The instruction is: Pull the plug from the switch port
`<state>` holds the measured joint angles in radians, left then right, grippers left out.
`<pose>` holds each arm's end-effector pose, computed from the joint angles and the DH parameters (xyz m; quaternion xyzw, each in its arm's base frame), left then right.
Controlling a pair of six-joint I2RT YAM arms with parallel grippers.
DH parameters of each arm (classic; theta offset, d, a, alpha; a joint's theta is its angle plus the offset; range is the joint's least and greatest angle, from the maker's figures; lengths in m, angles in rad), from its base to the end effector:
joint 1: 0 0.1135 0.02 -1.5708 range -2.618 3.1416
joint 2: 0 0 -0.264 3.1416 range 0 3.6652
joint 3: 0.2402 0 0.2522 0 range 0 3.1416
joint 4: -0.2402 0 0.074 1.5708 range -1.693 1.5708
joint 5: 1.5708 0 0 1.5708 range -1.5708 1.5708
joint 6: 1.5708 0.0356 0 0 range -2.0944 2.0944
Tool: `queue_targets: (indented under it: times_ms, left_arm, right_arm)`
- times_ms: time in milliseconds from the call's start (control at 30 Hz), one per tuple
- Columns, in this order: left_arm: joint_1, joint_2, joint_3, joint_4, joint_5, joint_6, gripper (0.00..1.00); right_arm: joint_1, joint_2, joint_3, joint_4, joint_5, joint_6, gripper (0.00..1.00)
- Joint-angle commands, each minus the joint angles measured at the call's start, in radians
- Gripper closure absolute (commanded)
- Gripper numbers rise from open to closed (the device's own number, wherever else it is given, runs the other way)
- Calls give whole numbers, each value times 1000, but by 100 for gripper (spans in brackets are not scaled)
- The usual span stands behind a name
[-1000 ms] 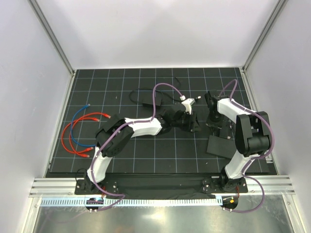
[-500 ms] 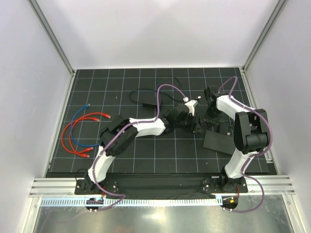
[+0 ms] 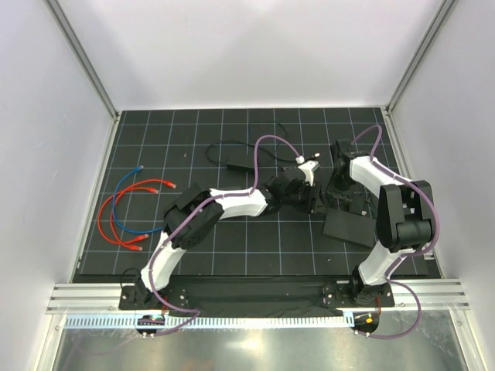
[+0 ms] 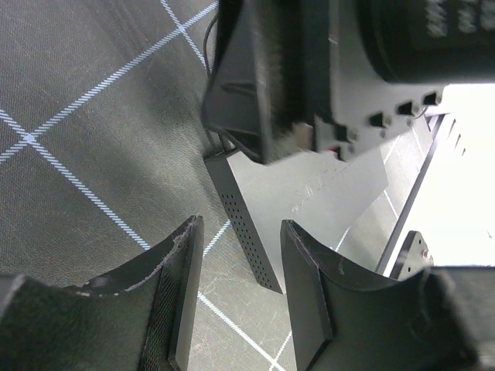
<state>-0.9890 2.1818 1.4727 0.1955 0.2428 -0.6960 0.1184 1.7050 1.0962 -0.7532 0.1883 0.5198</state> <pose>0.2627 -0.4149 0.1624 0.1855 0.8391 -0.4432 0.2552 0.3118 0.0304 0.1777 0.2070 0.9683 -0.0562 0.1278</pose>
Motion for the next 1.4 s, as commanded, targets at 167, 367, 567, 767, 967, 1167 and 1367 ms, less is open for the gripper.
queue_targets:
  times_ms: [167,367,567,767,967,1167,1367]
  left_arm:
    - [-4,-63,-69,116,-16,-13,53]
    - [-11,-39,-51,111,-10,-25,53]
    - [-30,-7,-11,56,-46,-31,56]
    - [-56,15,20,-13,-169,-40,58]
    - [-74,48,52,-47,-221,-63,58]
    - [-103,78,77,-96,-321,-89,58]
    - [-108,76,60,-111,-376,-126,59]
  right_arm:
    - [-14,-90,-25,22,-49,-56,55]
    - [-23,-97,-25,23,-49,-75,56]
    - [-36,-96,-39,55,-70,-92,58]
    - [-39,-77,-58,83,-99,-86,64]
    - [-37,-85,-84,103,-107,-95,66]
    - [-39,-76,-94,118,-125,-96,70]
    - [-37,-85,-107,117,-125,-98,72]
